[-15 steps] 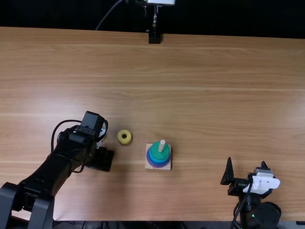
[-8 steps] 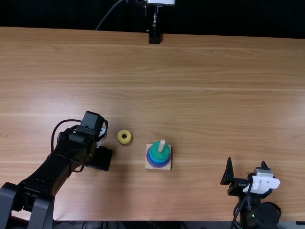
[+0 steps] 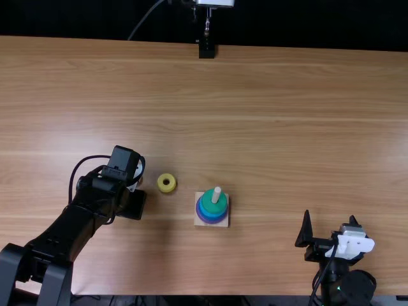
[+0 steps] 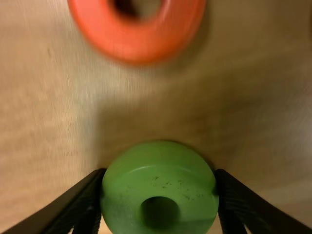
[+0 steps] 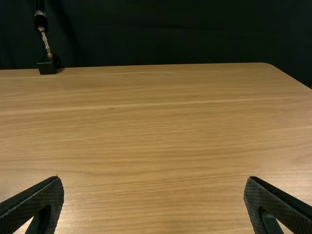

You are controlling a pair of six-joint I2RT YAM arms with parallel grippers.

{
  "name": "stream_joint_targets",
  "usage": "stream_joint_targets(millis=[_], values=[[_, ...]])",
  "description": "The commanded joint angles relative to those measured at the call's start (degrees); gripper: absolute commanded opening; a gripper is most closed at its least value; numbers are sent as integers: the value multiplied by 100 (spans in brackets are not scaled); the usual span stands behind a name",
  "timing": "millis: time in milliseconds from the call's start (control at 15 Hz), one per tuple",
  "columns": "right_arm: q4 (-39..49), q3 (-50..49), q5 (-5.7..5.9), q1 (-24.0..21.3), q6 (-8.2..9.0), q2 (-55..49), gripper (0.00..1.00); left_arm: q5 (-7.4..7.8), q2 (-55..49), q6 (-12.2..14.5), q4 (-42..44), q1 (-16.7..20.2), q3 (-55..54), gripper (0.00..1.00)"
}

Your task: Build the Hanoi tower: stack the rings onto the peg from bottom to top in this color order: purple, dark blue, light blue, dark green, light green, yellow, orange.

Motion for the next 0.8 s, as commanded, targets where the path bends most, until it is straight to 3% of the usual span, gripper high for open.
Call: stream_joint_targets(millis=[0, 133, 333, 533, 600, 733], values=[[-364, -352, 89, -54, -1, -73, 100, 59, 80, -32, 52, -25, -184, 0], [-364, -352, 89, -54, -1, -73, 100, 59, 10, -43, 9, -8, -202, 0], [-364, -352, 100, -54, -1, -73, 100, 49, -87, -475, -54, 10, -202, 0], [-364, -352, 100, -54, -1, -73, 100, 38, -553, -507, -876, 1, -105, 0], [-375, -352, 89, -54, -1, -73, 100, -46, -711, -496, -1161, 1, -88, 0], [-364, -352, 89, -54, -1, -73, 100, -15, -975, -517, -1488, -8, 405, 0]])
